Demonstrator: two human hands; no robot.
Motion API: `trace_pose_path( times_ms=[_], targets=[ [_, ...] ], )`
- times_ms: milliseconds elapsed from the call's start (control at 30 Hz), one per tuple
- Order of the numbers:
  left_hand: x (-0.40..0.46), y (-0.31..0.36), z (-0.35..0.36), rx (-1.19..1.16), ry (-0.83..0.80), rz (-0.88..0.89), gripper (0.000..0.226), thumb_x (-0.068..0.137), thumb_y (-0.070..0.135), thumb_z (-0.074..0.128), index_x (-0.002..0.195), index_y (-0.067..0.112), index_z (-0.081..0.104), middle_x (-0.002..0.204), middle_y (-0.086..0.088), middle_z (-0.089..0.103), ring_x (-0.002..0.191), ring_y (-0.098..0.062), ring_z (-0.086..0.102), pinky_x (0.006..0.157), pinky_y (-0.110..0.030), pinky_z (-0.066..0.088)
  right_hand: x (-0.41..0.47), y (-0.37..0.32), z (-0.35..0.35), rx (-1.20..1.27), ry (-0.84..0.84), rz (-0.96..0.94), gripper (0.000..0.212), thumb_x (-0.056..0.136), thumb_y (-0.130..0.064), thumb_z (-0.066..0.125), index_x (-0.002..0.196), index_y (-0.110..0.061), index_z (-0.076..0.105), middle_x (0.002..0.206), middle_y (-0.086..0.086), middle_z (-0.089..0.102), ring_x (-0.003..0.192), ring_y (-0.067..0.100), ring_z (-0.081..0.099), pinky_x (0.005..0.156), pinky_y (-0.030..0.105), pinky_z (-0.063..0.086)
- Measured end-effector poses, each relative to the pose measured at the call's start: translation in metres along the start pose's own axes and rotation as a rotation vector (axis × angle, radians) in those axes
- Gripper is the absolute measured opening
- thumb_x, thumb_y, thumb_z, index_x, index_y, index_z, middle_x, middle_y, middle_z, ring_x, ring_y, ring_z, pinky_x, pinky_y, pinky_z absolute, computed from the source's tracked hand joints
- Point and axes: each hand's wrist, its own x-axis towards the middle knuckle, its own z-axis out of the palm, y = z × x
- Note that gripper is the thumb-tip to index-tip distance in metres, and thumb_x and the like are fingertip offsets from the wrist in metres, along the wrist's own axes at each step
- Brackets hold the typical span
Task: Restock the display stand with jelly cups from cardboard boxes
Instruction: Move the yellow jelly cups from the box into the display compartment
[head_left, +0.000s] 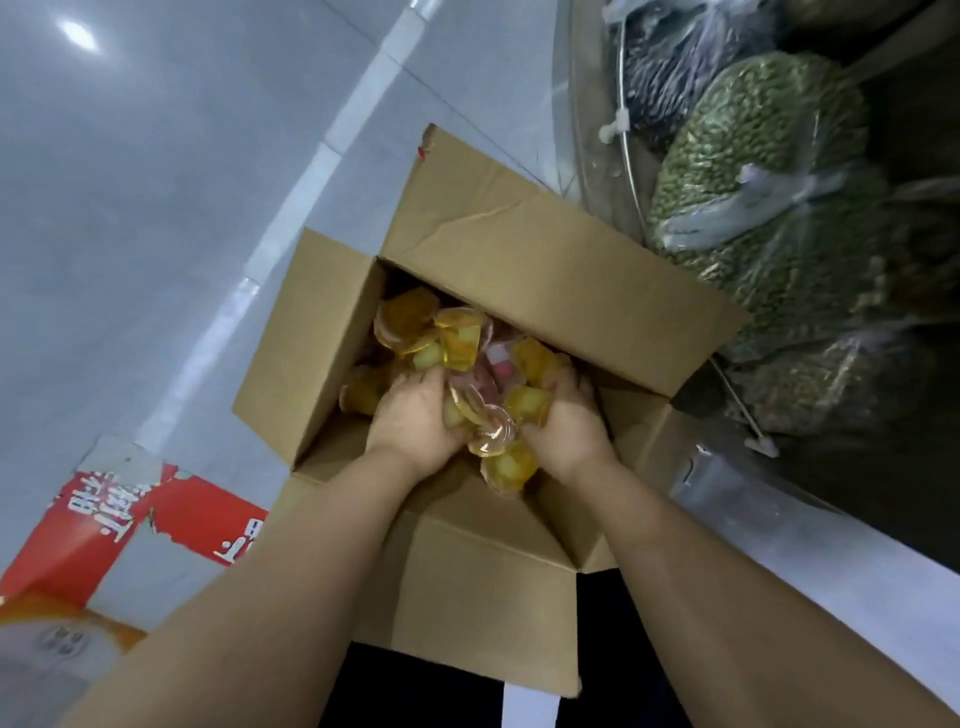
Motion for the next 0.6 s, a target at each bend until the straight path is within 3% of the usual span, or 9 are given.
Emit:
trace_pose_path(
  times_ms=[67, 200, 267, 333, 433, 500, 600],
  targets=[
    [-0.02, 0.006, -0.019, -0.182, 0.008, -0.044, 0.057, 0.071, 0.031, 0.073, 0.119, 0.016, 0.044, 0.117, -0.009, 0.051, 0.11, -0.026, 0.05, 0.089, -0.031, 0.04, -0.022, -0.008, -0.01, 0.096, 0.068, -0.034, 0.055, 0.076, -0.018, 0.071, 0.121, -0.009, 0.041, 0.127, 0.013, 0.042, 0.113, 0.031, 0.05, 0.093, 0.034, 0.042],
    [-0.074, 0.037, -0.08, -0.354, 0.008, 0.033, 0.047, 0.068, 0.033, 0.068, 0.108, 0.021, 0.048, 0.107, 0.001, 0.052, 0.099, -0.017, 0.054, 0.079, -0.024, 0.038, -0.099, -0.039, -0.046, 0.277, 0.061, -0.162, 0.047, 0.073, -0.01, 0.072, 0.1, -0.023, 0.035, 0.107, -0.003, 0.039, 0.107, 0.021, 0.048, 0.078, 0.018, 0.033],
    [-0.114, 0.066, -0.124, -0.552, 0.01, 0.064, 0.044, 0.064, 0.033, 0.064, 0.104, 0.021, 0.053, 0.103, 0.002, 0.059, 0.096, -0.012, 0.058, 0.08, -0.027, 0.046, -0.151, -0.06, -0.079, 0.356, 0.043, -0.247, 0.048, 0.072, -0.01, 0.072, 0.1, -0.027, 0.038, 0.105, -0.007, 0.041, 0.106, 0.018, 0.048, 0.074, 0.016, 0.032],
    [-0.161, 0.099, -0.169, -0.754, 0.046, 0.106, 0.038, 0.062, 0.028, 0.059, 0.1, 0.027, 0.056, 0.093, 0.007, 0.065, 0.084, -0.001, 0.061, 0.074, -0.017, 0.049, -0.207, -0.081, -0.122, 0.461, 0.026, -0.333, 0.05, 0.072, -0.011, 0.074, 0.105, -0.034, 0.044, 0.109, -0.009, 0.044, 0.109, 0.013, 0.049, 0.084, 0.017, 0.038],
    [-0.235, 0.146, -0.231, -0.928, 0.125, 0.203, 0.033, 0.071, 0.012, 0.063, 0.101, 0.025, 0.057, 0.089, 0.009, 0.066, 0.077, 0.003, 0.063, 0.067, -0.011, 0.048, -0.296, -0.104, -0.2, 0.6, 0.076, -0.443, 0.062, 0.071, -0.009, 0.075, 0.113, -0.044, 0.047, 0.117, -0.007, 0.049, 0.111, 0.006, 0.049, 0.097, 0.016, 0.038],
    [-0.281, 0.182, -0.267, -0.957, 0.19, 0.303, 0.031, 0.077, 0.006, 0.065, 0.099, 0.026, 0.057, 0.091, 0.01, 0.067, 0.078, 0.007, 0.062, 0.065, -0.006, 0.046, -0.349, -0.111, -0.251, 0.682, 0.109, -0.489, 0.066, 0.071, -0.007, 0.075, 0.123, -0.037, 0.045, 0.115, -0.009, 0.053, 0.106, 0.002, 0.052, 0.092, 0.009, 0.039],
    [-0.341, 0.239, -0.307, -0.927, 0.218, 0.437, 0.03, 0.073, 0.016, 0.063, 0.098, 0.03, 0.057, 0.084, 0.015, 0.067, 0.078, 0.003, 0.062, 0.071, -0.009, 0.047, -0.416, -0.112, -0.316, 0.758, 0.184, -0.539, 0.061, 0.071, -0.007, 0.075, 0.121, -0.024, 0.043, 0.103, -0.013, 0.056, 0.091, -0.001, 0.056, 0.08, 0.011, 0.044]
  ],
)
